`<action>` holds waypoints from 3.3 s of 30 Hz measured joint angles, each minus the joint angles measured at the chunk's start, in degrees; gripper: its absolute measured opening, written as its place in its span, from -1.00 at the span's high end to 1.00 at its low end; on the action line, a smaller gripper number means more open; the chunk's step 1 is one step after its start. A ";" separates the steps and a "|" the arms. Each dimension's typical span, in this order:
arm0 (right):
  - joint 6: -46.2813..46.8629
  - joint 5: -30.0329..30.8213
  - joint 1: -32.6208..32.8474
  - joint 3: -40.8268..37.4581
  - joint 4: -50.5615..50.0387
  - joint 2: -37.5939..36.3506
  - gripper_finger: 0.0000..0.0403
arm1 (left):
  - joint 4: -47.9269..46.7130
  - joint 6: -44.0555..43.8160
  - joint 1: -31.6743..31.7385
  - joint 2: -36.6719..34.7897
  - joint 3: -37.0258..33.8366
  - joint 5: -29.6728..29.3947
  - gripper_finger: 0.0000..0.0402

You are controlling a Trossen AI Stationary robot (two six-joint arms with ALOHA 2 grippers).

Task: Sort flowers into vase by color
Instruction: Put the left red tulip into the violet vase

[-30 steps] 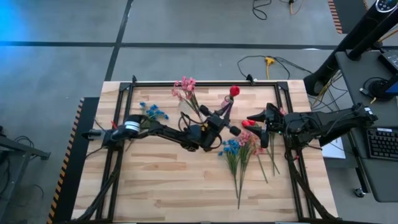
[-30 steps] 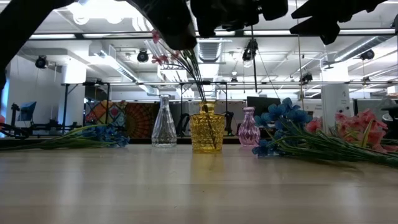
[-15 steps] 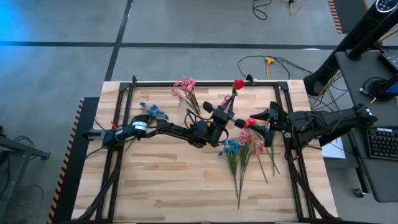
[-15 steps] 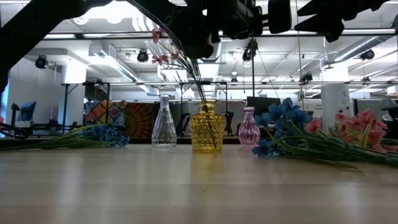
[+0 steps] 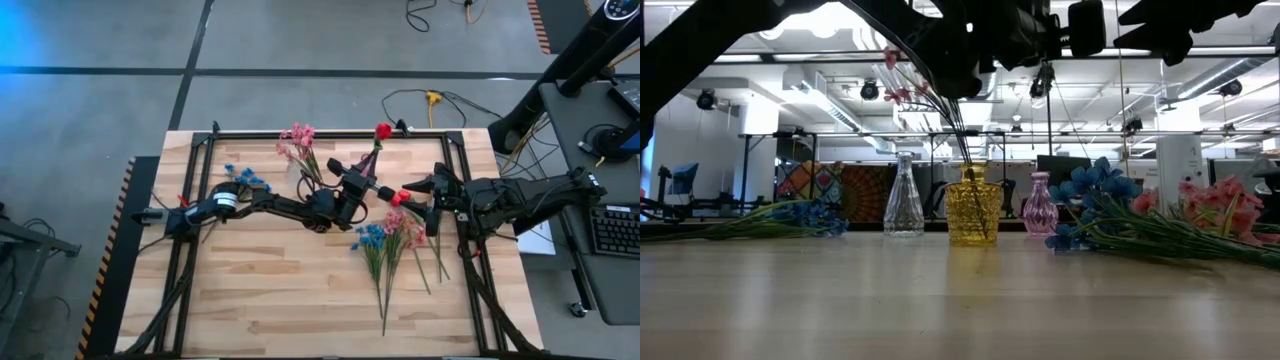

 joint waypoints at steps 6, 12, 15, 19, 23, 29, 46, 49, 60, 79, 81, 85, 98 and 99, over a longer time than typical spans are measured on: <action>-0.38 0.01 0.00 0.00 -0.01 0.00 -0.07 | -2.49 -0.35 0.55 0.00 -0.02 3.57 1.00; -1.03 0.02 0.00 0.00 -0.02 0.00 -0.07 | -2.56 -0.33 1.50 0.00 -0.02 4.61 1.00; -1.50 0.02 0.01 0.00 -0.02 0.00 -0.07 | -2.54 -0.37 1.93 0.00 0.00 4.32 1.00; -2.15 0.04 0.02 0.00 0.01 0.00 -0.07 | -3.19 -0.39 2.52 0.00 0.00 4.31 1.00; -2.27 0.04 0.00 0.00 0.01 0.00 -0.07 | -4.09 -0.39 3.28 0.02 0.00 4.28 1.00; -2.49 0.04 0.00 0.00 0.00 0.00 -0.07 | -4.46 -0.79 3.92 0.02 0.02 4.45 1.00; -2.97 0.04 0.00 0.00 0.00 0.00 -0.07 | -5.95 -0.87 5.04 0.09 0.07 4.51 1.00; -3.00 0.04 0.00 0.00 0.00 0.00 -0.07 | -6.58 -0.87 5.13 0.09 0.07 4.53 1.00; -3.34 0.05 0.02 0.00 0.00 0.00 -0.07 | -6.87 -1.95 5.57 0.09 0.07 4.53 1.00; -3.45 0.04 0.02 0.00 -0.02 0.00 -0.07 | -8.05 -2.84 5.91 0.09 0.07 4.53 1.00; -3.48 0.04 0.02 0.00 -0.02 0.00 -0.07 | -8.14 -2.84 5.91 0.09 0.07 4.53 1.00; -3.51 0.04 0.00 0.00 -0.02 0.00 -0.07 | -8.13 -3.49 5.93 0.09 0.07 4.51 1.00; -3.58 0.04 0.02 0.00 -0.02 0.00 -0.07 | -8.22 -4.09 6.15 0.09 0.07 4.51 1.00; -3.58 0.04 0.00 0.00 -0.02 -0.02 -0.07 | -8.23 -4.09 6.15 0.09 0.07 4.51 1.00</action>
